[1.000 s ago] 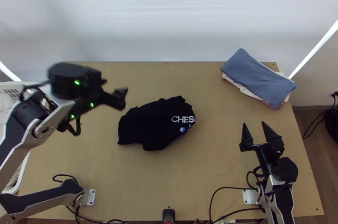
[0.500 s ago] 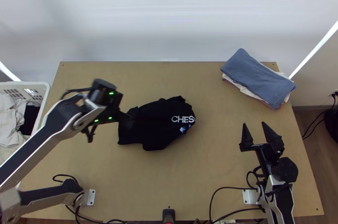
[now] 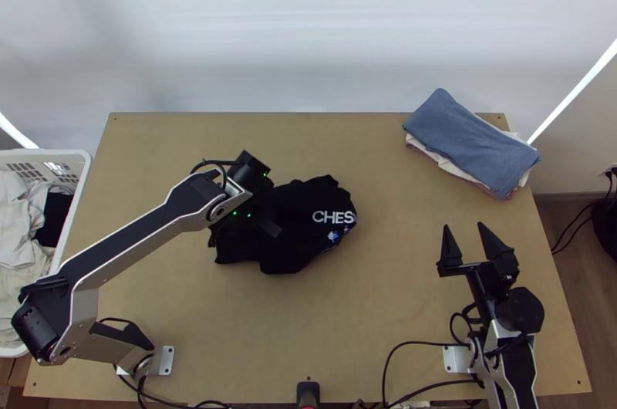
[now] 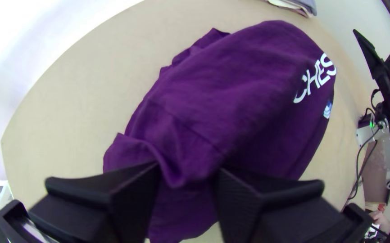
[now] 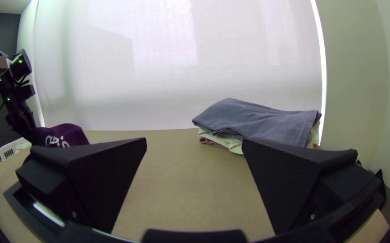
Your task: Fold the t-shirt
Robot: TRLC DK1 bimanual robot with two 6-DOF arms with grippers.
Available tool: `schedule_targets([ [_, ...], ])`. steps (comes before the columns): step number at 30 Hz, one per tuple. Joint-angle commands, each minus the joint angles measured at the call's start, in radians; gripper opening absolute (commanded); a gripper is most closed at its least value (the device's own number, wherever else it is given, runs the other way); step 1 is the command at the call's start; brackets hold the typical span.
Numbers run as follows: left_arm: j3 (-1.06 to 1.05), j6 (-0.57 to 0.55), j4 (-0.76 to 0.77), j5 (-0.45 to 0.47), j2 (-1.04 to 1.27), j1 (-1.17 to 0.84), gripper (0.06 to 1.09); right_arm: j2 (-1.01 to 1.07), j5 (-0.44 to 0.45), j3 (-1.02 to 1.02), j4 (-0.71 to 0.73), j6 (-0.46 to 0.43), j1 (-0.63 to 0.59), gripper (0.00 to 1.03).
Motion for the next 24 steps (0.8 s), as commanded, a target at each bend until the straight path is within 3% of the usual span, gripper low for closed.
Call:
schedule_targets([
  [1,-0.002,0.057,0.021,-0.003,0.005,0.003,0.09,-0.001,0.006,-0.007,-0.014,0.001,-0.002,0.99],
  [6,0.118,0.051,0.007,-0.003,-0.030,0.038,0.09,-0.001,0.004,-0.007,-0.014,0.001,-0.002,0.99],
  [16,0.572,-0.080,-0.290,-0.002,-0.092,-0.026,0.09,-0.001,0.004,-0.007,-0.014,0.015,0.053,0.99],
  [21,0.500,-0.163,-0.367,-0.002,-0.193,-0.163,0.09,-0.001,0.018,-0.007,-0.017,0.019,0.070,0.99],
  [24,0.417,-0.187,-0.454,0.058,-0.230,-0.259,0.09,-0.001,0.021,-0.007,-0.017,0.019,0.060,0.99],
])
